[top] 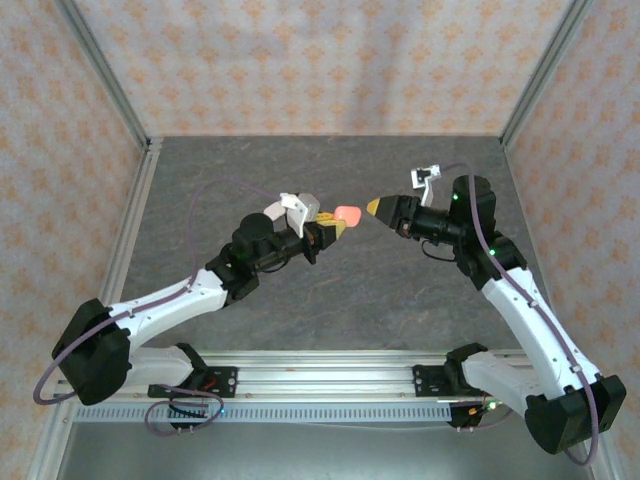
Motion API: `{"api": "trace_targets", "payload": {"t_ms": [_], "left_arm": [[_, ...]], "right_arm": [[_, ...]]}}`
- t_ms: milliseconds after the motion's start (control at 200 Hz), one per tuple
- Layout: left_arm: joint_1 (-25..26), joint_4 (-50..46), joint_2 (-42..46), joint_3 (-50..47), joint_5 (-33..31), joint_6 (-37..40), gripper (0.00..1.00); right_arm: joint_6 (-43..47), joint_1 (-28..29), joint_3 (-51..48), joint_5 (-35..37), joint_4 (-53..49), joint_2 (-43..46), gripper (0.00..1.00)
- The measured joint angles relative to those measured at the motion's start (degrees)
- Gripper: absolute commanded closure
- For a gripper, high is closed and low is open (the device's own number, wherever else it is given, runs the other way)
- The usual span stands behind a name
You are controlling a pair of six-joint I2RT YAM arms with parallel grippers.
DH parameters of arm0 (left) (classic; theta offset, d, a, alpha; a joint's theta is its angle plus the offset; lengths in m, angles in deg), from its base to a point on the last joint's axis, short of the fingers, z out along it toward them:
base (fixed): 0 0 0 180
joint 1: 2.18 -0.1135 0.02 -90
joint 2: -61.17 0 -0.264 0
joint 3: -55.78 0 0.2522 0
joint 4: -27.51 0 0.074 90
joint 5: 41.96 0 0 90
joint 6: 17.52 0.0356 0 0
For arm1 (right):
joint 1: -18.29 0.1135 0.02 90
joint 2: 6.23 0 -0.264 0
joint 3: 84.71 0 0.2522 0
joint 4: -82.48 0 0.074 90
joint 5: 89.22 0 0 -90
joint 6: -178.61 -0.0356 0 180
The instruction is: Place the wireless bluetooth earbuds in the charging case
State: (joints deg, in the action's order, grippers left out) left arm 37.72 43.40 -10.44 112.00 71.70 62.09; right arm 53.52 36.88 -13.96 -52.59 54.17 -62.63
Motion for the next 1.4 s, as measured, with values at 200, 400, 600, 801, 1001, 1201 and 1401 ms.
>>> {"api": "trace_targets", "payload": {"t_ms": [200,400,600,801,1001,1201,1401], "left_arm": [[-2.2,-1.7,0.6,-1.0,-0.8,-0.2,1.0],[-3.5,-3.1,0.6,-2.5,-1.9,-2.0,1.0],[-5.4,-3.4,-0.3,-6.1,-3.3,-6.4,1.0],[-6.2,-4.3,-1.2,-8.8,-4.9,-10.3,1.0],[-6.6,-3.3,-7.1,-10.9,-4.6,-14.8,1.0],[-6.4,-0.3,-16.8,-8.9,-1.4,-18.2,1.0],[-3.2,-1.7,-27.0,1.3,2.2,-18.3,0.97]], "right_arm": [[3.5,0.0,0.0,3.1,-3.6,0.0,0.59],[7.3,-0.1,-1.6,8.1,-5.2,-0.1,0.47],[8.4,-0.9,-9.1,15.9,-5.2,-3.0,0.3],[7.1,-5.5,-13.8,23.5,-5.6,-7.8,0.19],[4.8,-14.0,-18.4,24.7,-3.4,-14.1,0.16],[5.2,-16.2,-19.3,24.7,-3.2,-17.0,0.11],[7.8,-16.2,-19.3,26.4,-3.9,-16.3,0.03]]}}
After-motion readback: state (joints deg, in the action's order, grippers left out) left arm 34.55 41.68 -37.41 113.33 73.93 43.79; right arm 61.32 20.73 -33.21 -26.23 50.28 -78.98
